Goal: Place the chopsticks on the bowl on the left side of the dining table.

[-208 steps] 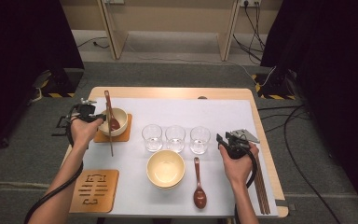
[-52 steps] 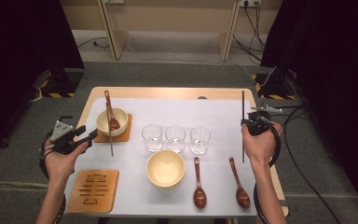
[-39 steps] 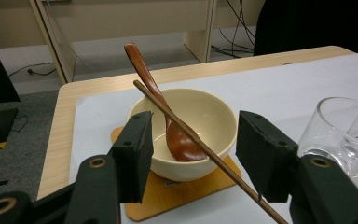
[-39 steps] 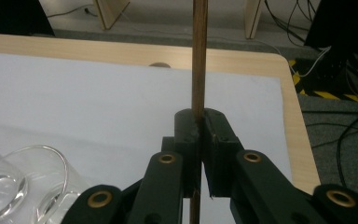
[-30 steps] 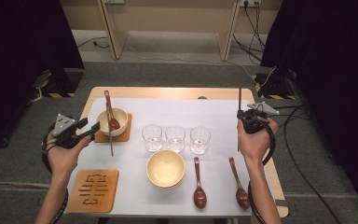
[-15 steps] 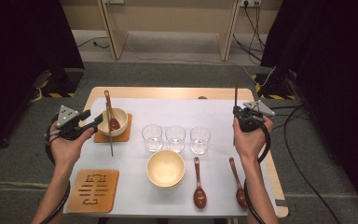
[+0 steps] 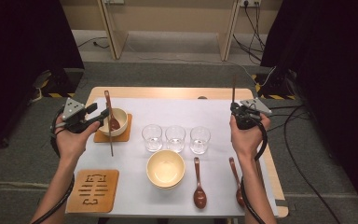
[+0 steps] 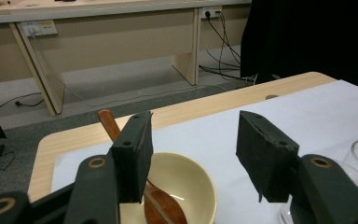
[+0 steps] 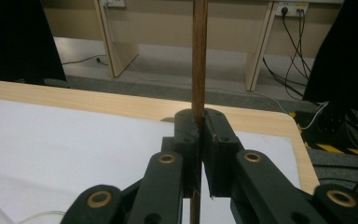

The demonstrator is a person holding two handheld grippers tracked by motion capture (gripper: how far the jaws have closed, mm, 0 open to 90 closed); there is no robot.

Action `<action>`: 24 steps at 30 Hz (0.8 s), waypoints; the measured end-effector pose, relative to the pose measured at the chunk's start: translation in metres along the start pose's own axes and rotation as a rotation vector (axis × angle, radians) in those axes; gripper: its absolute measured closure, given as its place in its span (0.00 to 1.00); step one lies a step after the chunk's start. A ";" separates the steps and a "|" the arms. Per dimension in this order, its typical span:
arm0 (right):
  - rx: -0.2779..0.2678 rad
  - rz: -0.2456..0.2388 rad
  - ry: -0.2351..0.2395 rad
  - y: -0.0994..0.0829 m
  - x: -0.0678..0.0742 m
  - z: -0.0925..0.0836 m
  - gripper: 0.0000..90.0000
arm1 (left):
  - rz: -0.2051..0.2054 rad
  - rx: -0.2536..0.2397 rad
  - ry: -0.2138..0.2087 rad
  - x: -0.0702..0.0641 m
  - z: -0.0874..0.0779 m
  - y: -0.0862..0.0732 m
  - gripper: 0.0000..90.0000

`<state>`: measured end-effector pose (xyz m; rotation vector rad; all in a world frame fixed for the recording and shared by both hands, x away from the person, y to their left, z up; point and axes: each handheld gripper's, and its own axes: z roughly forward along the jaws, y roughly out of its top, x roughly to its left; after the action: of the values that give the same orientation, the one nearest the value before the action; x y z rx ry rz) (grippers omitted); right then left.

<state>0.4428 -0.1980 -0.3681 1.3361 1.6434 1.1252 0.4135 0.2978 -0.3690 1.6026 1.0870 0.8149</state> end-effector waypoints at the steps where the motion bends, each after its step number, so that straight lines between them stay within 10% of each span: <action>1: -0.003 -0.001 0.000 0.000 0.000 0.000 0.95 | 0.002 0.001 -0.003 -0.001 0.001 0.001 0.50; 24: -0.051 0.002 0.010 0.009 0.012 0.011 0.95 | 0.027 -0.002 -0.045 -0.019 0.024 0.021 0.50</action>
<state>0.4541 -0.1831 -0.3635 1.3018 1.6100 1.1690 0.4331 0.2698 -0.3554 1.6294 1.0344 0.7940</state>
